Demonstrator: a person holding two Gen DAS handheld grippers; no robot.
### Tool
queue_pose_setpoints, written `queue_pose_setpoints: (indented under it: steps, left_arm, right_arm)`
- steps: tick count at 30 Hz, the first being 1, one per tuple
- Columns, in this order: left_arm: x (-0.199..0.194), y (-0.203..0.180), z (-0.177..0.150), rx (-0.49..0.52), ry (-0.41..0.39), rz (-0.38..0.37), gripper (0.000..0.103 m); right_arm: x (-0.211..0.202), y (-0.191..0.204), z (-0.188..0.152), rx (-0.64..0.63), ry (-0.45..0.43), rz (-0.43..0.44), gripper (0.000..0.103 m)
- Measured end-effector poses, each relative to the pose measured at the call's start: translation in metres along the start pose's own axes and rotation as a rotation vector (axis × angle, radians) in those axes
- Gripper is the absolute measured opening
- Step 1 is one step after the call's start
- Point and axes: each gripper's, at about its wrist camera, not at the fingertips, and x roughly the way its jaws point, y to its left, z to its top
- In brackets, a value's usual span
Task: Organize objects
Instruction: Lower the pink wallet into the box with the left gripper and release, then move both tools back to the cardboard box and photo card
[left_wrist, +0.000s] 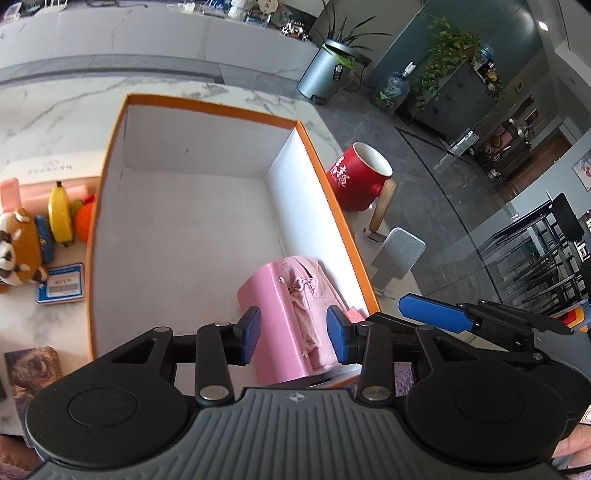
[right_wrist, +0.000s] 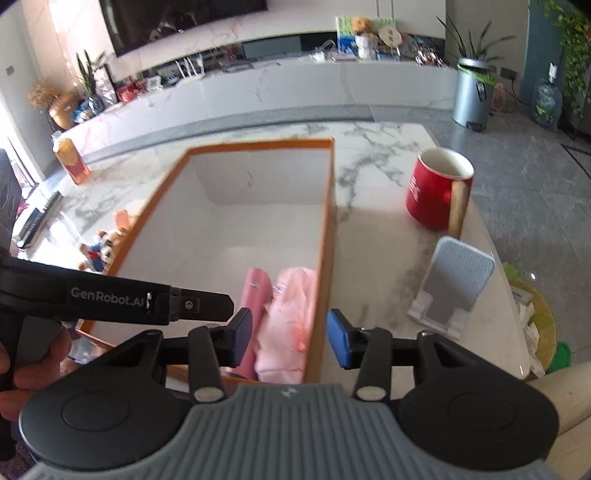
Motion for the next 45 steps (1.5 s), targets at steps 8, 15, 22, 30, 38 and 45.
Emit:
queue_pose_setpoints:
  steps: [8,15,22,30,38,45]
  left_arm:
    - [-0.079,0.033,-0.025,0.026,-0.094,0.158,0.045]
    - [-0.131,0.085,-0.053,-0.042,-0.128,0.357,0.050]
    - [-0.149,0.133,-0.081,-0.114,-0.132,0.454,0.063]
    - [-0.134,0.176,-0.085,-0.165,-0.101,0.428,0.067]
    - [-0.108,0.191,-0.078,-0.171,-0.085,0.392,0.073]
    - [-0.098,0.188,-0.070,-0.132,-0.111,0.381,0.085]
  right_arm:
    - [-0.016,0.060,-0.005,-0.019,-0.052,0.193,0.048]
    - [0.002,0.125,-0.018,-0.062,0.011,0.333,0.047]
    - [0.040,0.187,-0.028,-0.141,0.105,0.351,0.044]
    - [0.087,0.230,-0.023,-0.256,0.160,0.298,0.042]
    - [0.135,0.254,-0.029,-0.347,0.261,0.162,0.049]
    - [0.154,0.265,-0.037,-0.410,0.298,0.092,0.067]
